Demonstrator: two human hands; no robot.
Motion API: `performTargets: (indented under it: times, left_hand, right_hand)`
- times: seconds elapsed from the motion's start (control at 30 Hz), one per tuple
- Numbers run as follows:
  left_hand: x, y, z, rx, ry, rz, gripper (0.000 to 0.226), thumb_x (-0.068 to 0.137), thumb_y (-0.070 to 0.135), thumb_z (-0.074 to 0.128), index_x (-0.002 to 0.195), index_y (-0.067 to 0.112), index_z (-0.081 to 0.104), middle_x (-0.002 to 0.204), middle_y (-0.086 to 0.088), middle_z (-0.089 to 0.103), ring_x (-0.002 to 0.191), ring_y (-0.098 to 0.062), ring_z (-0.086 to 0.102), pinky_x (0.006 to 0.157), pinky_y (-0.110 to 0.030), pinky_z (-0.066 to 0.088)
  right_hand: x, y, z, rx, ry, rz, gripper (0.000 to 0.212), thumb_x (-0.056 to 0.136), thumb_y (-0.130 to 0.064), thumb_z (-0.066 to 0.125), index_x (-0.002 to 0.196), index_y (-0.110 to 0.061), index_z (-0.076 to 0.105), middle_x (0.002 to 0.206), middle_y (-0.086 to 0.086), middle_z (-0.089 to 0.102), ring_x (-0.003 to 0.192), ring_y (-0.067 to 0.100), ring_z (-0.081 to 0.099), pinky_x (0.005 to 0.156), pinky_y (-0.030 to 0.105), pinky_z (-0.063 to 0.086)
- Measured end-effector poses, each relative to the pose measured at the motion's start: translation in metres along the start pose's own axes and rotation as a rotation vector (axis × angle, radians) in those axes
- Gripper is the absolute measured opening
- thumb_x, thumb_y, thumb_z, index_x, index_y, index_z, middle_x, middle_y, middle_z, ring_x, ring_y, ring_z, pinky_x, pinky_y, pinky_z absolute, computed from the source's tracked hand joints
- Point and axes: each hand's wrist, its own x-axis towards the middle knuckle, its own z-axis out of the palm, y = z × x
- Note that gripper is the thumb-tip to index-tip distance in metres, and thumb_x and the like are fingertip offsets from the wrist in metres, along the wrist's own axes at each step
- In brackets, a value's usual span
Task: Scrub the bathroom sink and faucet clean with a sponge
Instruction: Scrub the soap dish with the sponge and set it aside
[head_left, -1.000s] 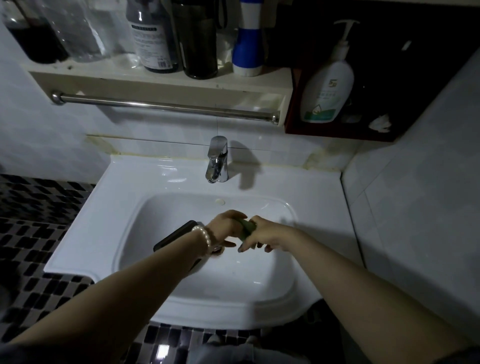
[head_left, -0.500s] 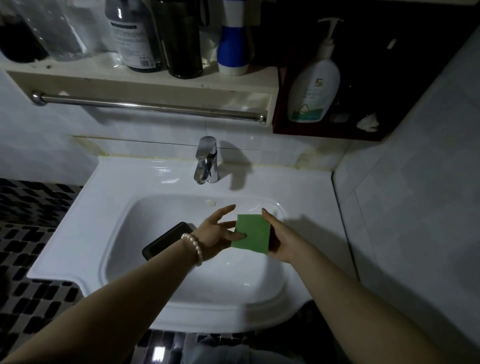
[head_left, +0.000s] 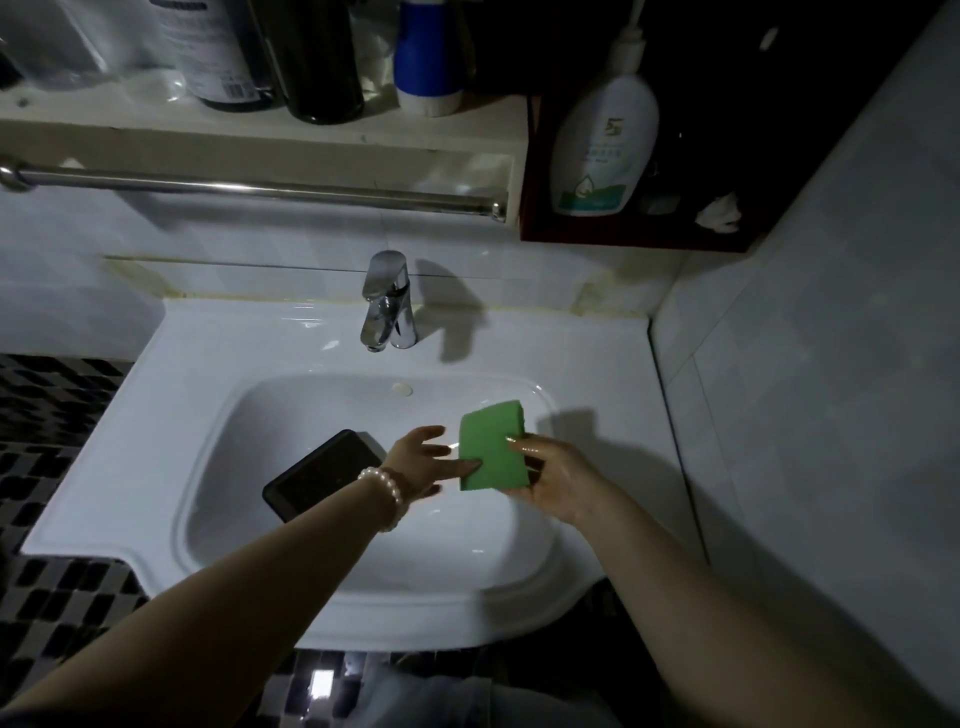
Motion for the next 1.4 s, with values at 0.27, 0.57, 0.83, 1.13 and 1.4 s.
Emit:
performTargets:
  times: [0.27, 0.57, 0.83, 1.13, 1.4]
  left_hand:
    - [0.012, -0.018, -0.036, 0.785, 0.218, 0.086, 0.054, 0.069, 0.009, 0.078, 0.119, 0.009, 0.059, 0.092, 0.0, 0.064, 0.082, -0.011, 0.06, 0.068, -0.012, 0.044]
    - [0.011, -0.04, -0.103, 1.147, 0.345, -0.141, 0.065, 0.075, 0.029, 0.068, 0.135, 0.024, 0.043, 0.12, -0.007, 0.05, 0.104, -0.024, 0.054, 0.091, -0.034, 0.048]
    - [0.008, -0.052, -0.156, 1.227, 0.471, -0.24, 0.052, 0.075, 0.035, 0.064, 0.125, 0.031, 0.05, 0.115, -0.002, 0.052, 0.107, -0.026, 0.055, 0.088, -0.034, 0.048]
    - [0.03, -0.073, -0.183, 1.334, 0.372, -0.269, 0.071, 0.069, 0.06, 0.065, 0.129, 0.03, 0.043, 0.122, -0.001, 0.049, 0.116, -0.024, 0.048, 0.093, -0.035, 0.043]
    - [0.056, -0.07, -0.189, 1.126, 0.369, -0.288, 0.051, 0.089, 0.031, 0.055, 0.132, 0.008, 0.04, 0.129, -0.015, 0.051, 0.119, -0.031, 0.05, 0.097, -0.032, 0.042]
  right_hand:
    - [0.006, -0.045, -0.065, -1.025, 0.874, -0.626, 0.019, 0.081, -0.024, 0.071, 0.082, -0.005, 0.071, 0.075, 0.015, 0.066, 0.073, 0.031, 0.062, 0.054, 0.026, 0.039]
    - [0.06, -0.108, -0.096, -1.613, 0.96, -0.765, 0.023, 0.077, -0.003, 0.065, 0.098, 0.007, 0.066, 0.104, 0.029, 0.056, 0.097, 0.043, 0.05, 0.078, 0.046, 0.042]
    - [0.127, -0.146, -0.111, -1.522, 1.16, -0.314, 0.042, 0.094, -0.018, 0.048, 0.125, 0.01, 0.048, 0.131, 0.032, 0.041, 0.121, 0.044, 0.038, 0.101, 0.045, 0.034]
    - [0.182, -0.082, 0.038, -1.075, 0.593, -0.579, 0.025, 0.087, -0.009, 0.062, 0.105, 0.009, 0.064, 0.107, 0.022, 0.062, 0.096, 0.027, 0.057, 0.069, 0.022, 0.032]
    - [0.15, -0.102, 0.026, -1.209, 0.612, -0.867, 0.024, 0.084, 0.003, 0.057, 0.105, 0.003, 0.068, 0.104, 0.025, 0.061, 0.097, 0.035, 0.056, 0.082, 0.02, 0.038]
